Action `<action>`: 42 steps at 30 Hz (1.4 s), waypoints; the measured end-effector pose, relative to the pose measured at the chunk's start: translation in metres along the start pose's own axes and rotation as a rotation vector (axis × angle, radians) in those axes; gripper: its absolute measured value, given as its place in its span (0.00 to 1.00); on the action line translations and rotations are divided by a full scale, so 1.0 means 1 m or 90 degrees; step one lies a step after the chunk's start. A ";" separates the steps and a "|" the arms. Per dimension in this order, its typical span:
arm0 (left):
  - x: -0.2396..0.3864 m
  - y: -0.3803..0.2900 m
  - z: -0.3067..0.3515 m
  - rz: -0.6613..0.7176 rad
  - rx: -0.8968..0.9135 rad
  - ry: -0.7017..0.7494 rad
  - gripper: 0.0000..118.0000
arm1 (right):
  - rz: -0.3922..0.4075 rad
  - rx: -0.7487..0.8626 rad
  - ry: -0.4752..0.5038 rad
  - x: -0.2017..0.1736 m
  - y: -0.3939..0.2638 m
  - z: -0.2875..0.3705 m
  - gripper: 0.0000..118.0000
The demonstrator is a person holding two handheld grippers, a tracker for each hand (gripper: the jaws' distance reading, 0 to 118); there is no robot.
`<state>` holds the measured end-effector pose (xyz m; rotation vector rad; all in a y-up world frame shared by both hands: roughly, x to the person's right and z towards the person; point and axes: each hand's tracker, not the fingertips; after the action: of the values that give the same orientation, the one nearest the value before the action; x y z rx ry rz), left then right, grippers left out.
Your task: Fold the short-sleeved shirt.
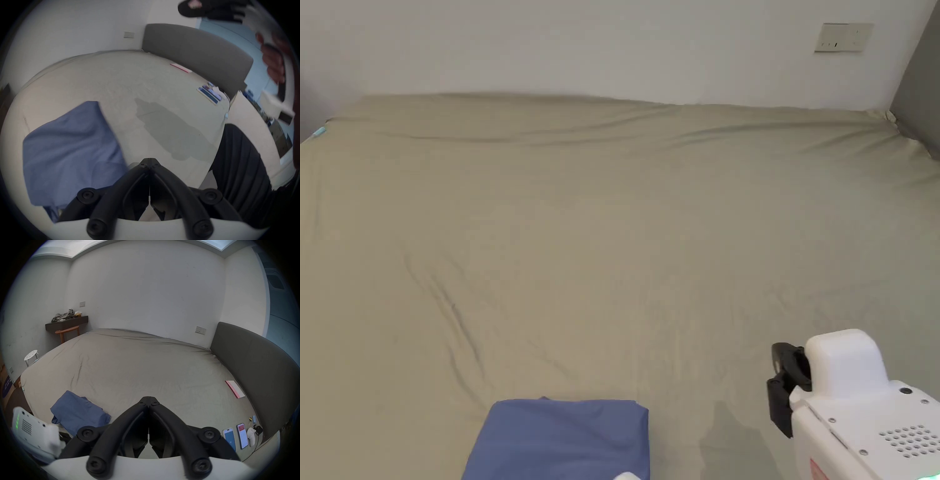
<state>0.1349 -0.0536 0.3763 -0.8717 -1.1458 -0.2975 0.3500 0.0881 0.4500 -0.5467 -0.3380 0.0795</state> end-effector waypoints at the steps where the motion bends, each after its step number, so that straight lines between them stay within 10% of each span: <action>1: -0.012 -0.001 0.012 0.031 0.015 0.007 0.00 | 0.002 -0.003 0.014 -0.005 0.000 -0.004 0.02; 12: -0.135 -0.024 0.104 0.162 0.124 0.247 0.00 | 0.095 -0.197 0.241 -0.117 -0.054 -0.095 0.02; 20: -0.175 -0.036 0.098 0.262 0.078 0.177 0.00 | 0.131 -0.313 0.252 -0.144 -0.097 -0.145 0.02; 22: -0.185 -0.036 0.095 0.280 0.066 0.129 0.18 | 0.121 -0.336 0.261 -0.141 -0.088 -0.146 0.01; 26: -0.210 -0.033 0.083 0.381 0.069 0.035 0.90 | 0.121 -0.347 0.277 -0.137 -0.088 -0.150 0.02; 40: -0.246 -0.039 -0.018 0.608 -0.004 -0.340 0.92 | 0.095 -0.337 0.293 -0.131 -0.093 -0.150 0.01; 42: -0.243 -0.037 -0.016 0.588 0.002 -0.295 0.67 | 0.094 -0.337 0.293 -0.130 -0.093 -0.150 0.01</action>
<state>0.0218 -0.1410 0.1761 -1.4099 -1.0318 0.6938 0.2760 -0.0871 0.3406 -1.0891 0.1408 0.0031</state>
